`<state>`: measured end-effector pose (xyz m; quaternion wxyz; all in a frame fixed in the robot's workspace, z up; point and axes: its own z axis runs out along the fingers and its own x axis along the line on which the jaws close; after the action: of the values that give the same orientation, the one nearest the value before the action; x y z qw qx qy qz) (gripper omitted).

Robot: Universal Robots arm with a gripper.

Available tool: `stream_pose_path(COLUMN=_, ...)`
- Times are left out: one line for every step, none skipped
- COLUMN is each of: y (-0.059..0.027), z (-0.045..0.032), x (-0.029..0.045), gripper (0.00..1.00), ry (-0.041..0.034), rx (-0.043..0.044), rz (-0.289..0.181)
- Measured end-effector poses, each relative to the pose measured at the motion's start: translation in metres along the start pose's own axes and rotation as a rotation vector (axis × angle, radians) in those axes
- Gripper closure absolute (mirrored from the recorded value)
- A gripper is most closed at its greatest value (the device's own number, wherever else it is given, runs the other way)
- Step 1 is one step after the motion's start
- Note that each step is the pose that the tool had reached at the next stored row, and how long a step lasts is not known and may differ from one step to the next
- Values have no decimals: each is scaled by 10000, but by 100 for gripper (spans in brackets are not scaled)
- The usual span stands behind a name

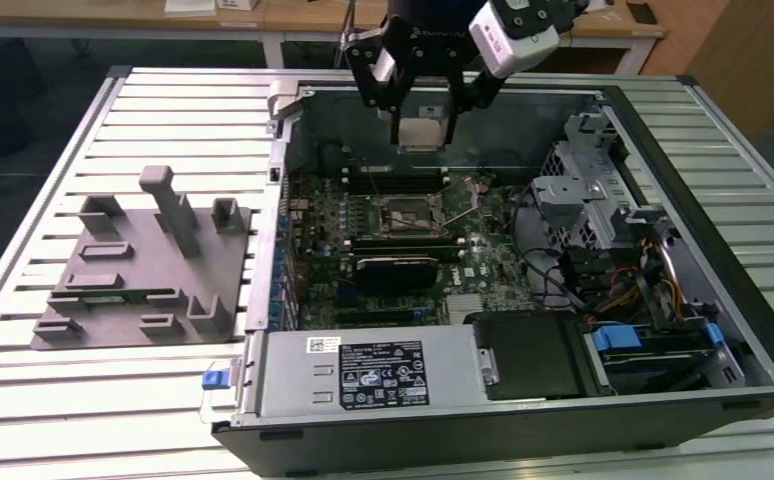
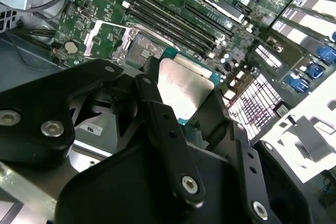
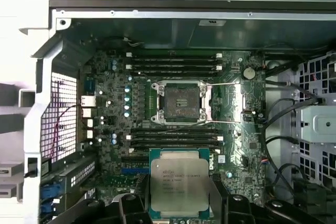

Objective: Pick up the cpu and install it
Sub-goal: 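Pick up the cpu and move it towards the insertion slot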

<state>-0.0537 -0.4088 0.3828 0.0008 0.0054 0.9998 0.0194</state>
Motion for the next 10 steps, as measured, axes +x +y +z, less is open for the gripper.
stream_pose_path(y=-1, z=15, x=0, gripper=46, ry=-13, rx=0, rz=0)
stream_pose_path(y=-2, z=30, x=0, gripper=46, ry=-24, rx=0, rz=0)
stream_pose_path(y=-3, z=45, x=0, gripper=46, ry=-34, rx=0, rz=-1)
stream_pose_path(y=-4, z=63, x=0, gripper=46, ry=-42, rx=-1, rz=-2)
stream_pose_path(y=-5, z=80, x=0, gripper=46, ry=-50, rx=-2, rz=-2)
stream_pose_path(y=-7, z=96, x=0, gripper=46, ry=-57, rx=-2, rz=-2)
stream_pose_path(y=-8, z=113, x=0, gripper=46, ry=-64, rx=-2, rz=-2)
stream_pose_path(y=-9, z=132, x=0, gripper=46, ry=-69, rx=-1, rz=-2)
stream_pose_path(y=-10, z=149, x=0, gripper=46, ry=-73, rx=-2, rz=-2)
stream_pose_path(y=-10, z=167, x=0, gripper=46, ry=-75, rx=-1, rz=-3)
